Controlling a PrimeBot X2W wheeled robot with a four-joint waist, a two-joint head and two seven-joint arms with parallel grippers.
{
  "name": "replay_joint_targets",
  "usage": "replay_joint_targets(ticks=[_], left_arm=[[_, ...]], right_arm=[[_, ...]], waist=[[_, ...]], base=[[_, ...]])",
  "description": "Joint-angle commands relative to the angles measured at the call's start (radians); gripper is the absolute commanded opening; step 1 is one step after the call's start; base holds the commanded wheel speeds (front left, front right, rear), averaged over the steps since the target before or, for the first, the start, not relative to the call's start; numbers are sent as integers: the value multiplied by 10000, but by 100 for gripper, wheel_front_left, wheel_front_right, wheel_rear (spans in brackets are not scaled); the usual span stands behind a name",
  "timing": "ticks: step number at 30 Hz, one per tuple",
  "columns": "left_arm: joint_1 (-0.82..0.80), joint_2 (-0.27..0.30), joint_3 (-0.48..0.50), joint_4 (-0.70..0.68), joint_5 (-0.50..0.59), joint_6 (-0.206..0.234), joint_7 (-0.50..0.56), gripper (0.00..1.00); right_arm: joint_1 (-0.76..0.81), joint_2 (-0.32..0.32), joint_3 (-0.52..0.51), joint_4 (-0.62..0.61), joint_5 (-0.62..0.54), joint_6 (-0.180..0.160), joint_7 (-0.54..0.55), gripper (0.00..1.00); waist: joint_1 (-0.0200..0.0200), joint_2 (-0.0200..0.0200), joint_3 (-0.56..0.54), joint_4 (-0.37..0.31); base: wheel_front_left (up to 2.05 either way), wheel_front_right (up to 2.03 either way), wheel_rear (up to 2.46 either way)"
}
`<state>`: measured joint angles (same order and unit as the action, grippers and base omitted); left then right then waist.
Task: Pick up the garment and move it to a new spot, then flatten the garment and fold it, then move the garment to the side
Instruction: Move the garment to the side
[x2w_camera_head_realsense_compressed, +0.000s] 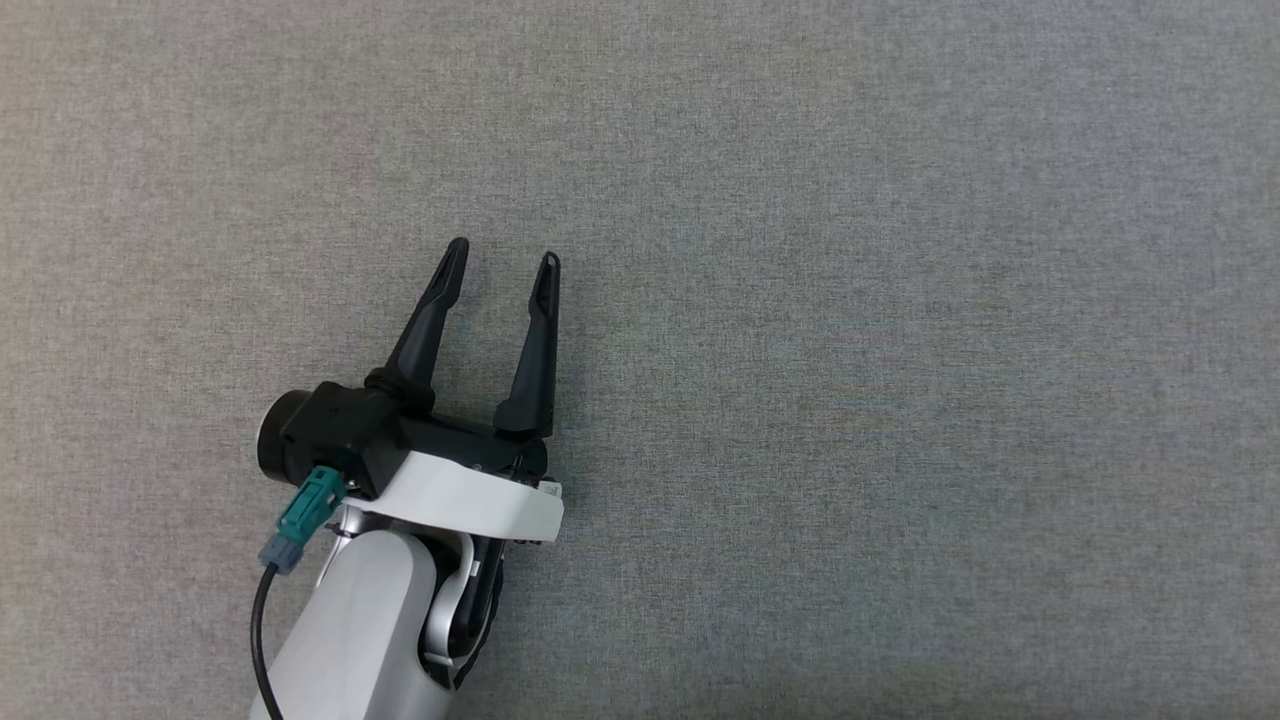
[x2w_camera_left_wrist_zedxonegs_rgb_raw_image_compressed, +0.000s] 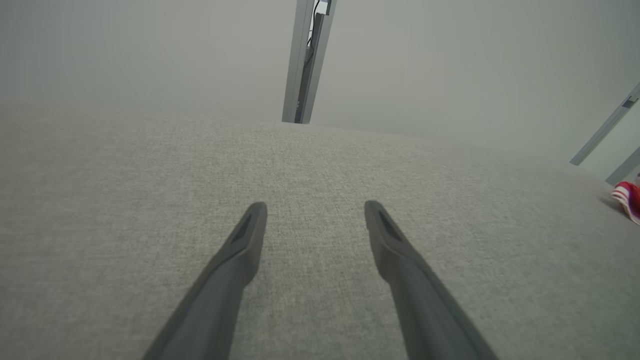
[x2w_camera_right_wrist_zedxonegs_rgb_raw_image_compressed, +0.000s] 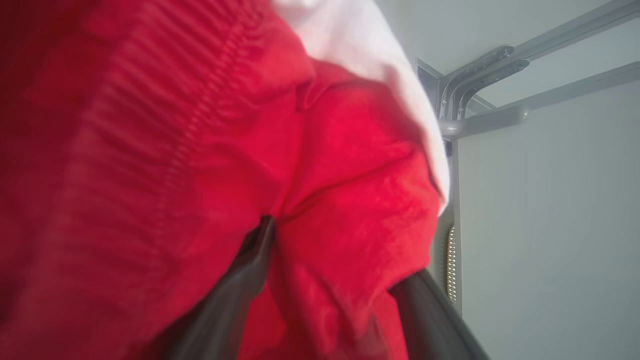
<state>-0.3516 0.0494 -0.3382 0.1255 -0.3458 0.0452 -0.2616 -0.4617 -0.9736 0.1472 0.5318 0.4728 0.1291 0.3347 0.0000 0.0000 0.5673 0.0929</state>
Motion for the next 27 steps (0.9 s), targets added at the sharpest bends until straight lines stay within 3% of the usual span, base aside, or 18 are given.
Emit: replay_joint_targets(ticks=[1, 20, 27], left_arm=[[-124, 30, 58, 23, -24, 46, -34, 100], [291, 32, 358, 20, -112, 95, -34, 100], [799, 27, 763, -37, 226, 45, -34, 100]], right_arm=[[203, 243, 50, 51, -56, 30, 199, 100], [-332, -266, -550, -876, -1581, 16, 1864, 100], [-1031, 1349, -201, -1977, -1487, 16, 658, 100]], waist=[[0, 0, -23, -7], [0, 0, -1313, -173], [0, 0, -2387, -425]], base=[[0, 0, 0], [0, 0, 0], [0, 0, 0]])
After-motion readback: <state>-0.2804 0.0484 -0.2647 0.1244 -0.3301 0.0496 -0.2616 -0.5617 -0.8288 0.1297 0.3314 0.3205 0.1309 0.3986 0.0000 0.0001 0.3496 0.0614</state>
